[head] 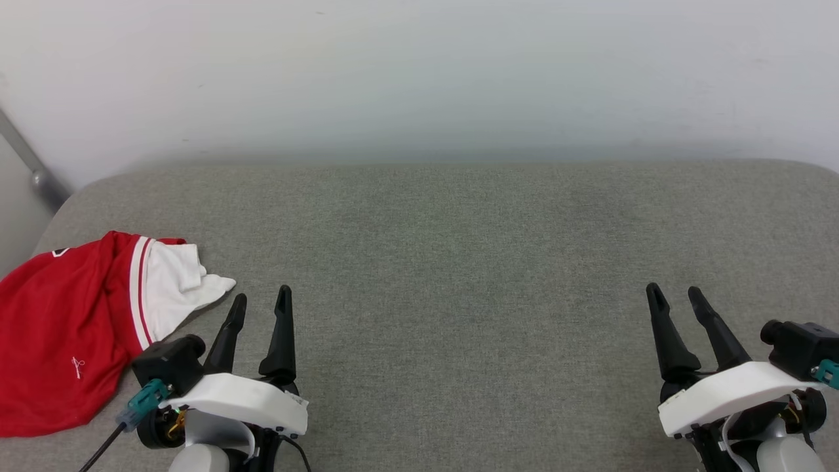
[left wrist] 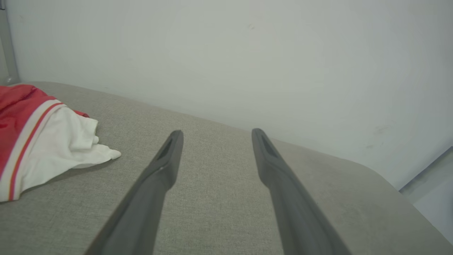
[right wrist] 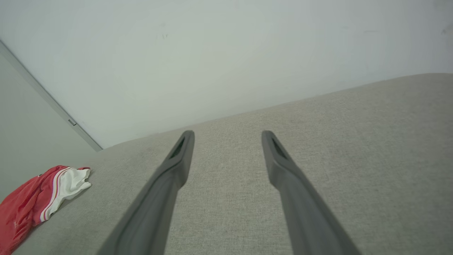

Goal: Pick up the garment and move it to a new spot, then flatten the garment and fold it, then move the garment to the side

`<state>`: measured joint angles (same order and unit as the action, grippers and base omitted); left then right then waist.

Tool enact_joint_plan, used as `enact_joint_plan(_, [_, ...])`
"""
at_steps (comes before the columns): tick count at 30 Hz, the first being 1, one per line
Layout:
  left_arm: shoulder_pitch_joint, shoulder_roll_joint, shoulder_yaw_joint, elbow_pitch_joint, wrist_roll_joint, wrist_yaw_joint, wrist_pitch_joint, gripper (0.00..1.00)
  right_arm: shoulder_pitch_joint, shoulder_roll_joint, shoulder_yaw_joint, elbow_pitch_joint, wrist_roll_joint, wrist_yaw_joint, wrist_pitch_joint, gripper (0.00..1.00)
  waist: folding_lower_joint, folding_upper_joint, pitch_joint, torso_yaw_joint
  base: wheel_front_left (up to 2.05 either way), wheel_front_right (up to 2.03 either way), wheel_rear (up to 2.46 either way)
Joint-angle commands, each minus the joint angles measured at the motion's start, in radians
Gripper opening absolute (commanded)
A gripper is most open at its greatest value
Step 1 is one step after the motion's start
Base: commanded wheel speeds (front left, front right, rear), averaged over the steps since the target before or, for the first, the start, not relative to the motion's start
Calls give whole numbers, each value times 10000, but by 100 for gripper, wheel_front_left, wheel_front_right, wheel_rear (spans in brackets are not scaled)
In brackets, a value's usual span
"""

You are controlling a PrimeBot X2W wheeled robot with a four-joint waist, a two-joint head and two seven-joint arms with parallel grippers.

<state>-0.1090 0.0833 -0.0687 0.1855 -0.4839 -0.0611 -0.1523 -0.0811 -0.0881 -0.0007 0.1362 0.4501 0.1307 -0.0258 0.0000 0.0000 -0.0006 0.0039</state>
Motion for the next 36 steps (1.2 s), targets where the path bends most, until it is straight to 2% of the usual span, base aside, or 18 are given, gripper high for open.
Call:
enact_joint_plan(1, [-159,68,-47,-72,249,29,-72,100,41,21,-17,-141,-238,0,-39,100,0,0,-2,1,0,0,0])
enact_joint_plan(36, [-86,-16,-422,423,3089,380,-846,100,325,344,-86,-454,-3060,-1,-271,100,0,0,-92,2,0,0,0])
